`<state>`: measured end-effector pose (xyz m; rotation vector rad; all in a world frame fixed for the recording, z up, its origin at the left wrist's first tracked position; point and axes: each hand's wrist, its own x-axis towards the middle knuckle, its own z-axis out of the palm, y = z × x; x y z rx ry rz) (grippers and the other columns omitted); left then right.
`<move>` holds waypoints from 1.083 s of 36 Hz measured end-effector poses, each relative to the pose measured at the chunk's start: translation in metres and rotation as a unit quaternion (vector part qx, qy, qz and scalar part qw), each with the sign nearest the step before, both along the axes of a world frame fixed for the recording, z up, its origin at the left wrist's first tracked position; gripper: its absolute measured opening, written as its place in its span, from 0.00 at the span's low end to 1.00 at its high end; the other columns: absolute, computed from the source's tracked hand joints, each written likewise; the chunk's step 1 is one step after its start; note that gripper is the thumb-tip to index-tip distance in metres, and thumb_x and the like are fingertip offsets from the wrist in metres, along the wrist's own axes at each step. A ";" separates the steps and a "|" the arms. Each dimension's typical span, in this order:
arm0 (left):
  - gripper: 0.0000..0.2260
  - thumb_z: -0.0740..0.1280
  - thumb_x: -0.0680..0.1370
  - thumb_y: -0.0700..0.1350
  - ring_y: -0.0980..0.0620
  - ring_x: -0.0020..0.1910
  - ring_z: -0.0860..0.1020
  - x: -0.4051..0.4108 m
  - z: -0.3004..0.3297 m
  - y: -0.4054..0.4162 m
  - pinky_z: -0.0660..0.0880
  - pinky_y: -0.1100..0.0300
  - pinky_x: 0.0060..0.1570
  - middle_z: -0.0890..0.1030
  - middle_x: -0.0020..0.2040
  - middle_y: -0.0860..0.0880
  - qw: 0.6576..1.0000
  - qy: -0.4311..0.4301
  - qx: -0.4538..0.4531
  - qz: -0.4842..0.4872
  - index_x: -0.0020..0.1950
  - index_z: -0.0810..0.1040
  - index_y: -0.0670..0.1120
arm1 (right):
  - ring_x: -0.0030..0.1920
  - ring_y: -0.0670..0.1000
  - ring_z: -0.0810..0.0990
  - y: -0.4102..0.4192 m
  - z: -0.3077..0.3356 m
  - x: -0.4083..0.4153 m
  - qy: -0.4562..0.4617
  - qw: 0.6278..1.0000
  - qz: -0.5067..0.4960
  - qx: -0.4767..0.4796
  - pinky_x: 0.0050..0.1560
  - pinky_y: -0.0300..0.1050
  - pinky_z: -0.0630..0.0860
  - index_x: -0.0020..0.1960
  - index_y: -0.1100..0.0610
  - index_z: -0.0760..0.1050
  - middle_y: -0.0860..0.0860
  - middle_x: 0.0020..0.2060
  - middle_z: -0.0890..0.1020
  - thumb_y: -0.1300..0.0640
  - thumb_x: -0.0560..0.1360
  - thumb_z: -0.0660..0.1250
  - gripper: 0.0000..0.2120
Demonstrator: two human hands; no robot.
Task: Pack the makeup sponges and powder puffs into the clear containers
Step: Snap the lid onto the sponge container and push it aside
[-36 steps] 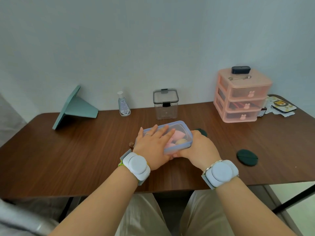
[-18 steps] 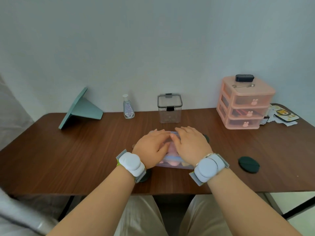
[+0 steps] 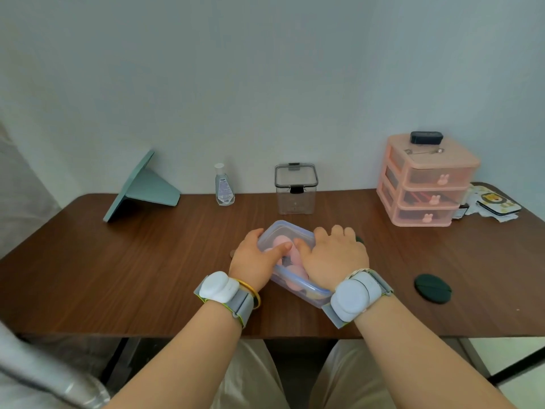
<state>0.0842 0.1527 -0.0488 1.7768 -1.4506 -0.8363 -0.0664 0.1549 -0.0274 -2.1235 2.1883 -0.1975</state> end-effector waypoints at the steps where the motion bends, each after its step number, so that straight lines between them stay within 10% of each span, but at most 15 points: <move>1: 0.32 0.69 0.75 0.59 0.50 0.63 0.74 -0.001 0.000 0.001 0.72 0.58 0.56 0.74 0.67 0.50 1.000 0.008 0.000 0.002 0.75 0.64 0.50 | 0.59 0.56 0.72 0.001 -0.001 0.000 -0.024 1.000 0.000 0.003 0.57 0.53 0.72 0.66 0.51 0.67 0.54 0.59 0.74 0.35 0.78 0.45 0.27; 21: 0.27 0.69 0.75 0.58 0.53 0.57 0.75 -0.004 0.002 0.001 0.73 0.62 0.48 0.76 0.61 0.52 0.999 0.043 0.013 0.013 0.71 0.67 0.52 | 0.51 0.51 0.76 0.001 -0.006 -0.002 -0.075 0.997 -0.005 -0.024 0.51 0.50 0.78 0.63 0.50 0.67 0.50 0.52 0.76 0.37 0.78 0.49 0.23; 28: 0.27 0.70 0.74 0.58 0.51 0.58 0.75 -0.002 0.003 -0.002 0.75 0.58 0.51 0.77 0.59 0.52 0.998 0.056 0.014 0.024 0.70 0.69 0.52 | 0.67 0.58 0.69 0.018 0.010 -0.004 -0.043 0.998 -0.036 -0.030 0.57 0.52 0.72 0.77 0.49 0.54 0.54 0.73 0.63 0.24 0.71 0.46 0.42; 39: 0.27 0.69 0.74 0.58 0.49 0.52 0.76 -0.017 0.010 -0.009 0.75 0.57 0.48 0.77 0.54 0.50 0.996 0.066 0.018 0.055 0.69 0.69 0.46 | 0.64 0.54 0.75 0.022 0.030 -0.023 -0.145 0.984 -0.074 0.068 0.58 0.47 0.74 0.79 0.52 0.43 0.54 0.68 0.72 0.30 0.67 0.67 0.53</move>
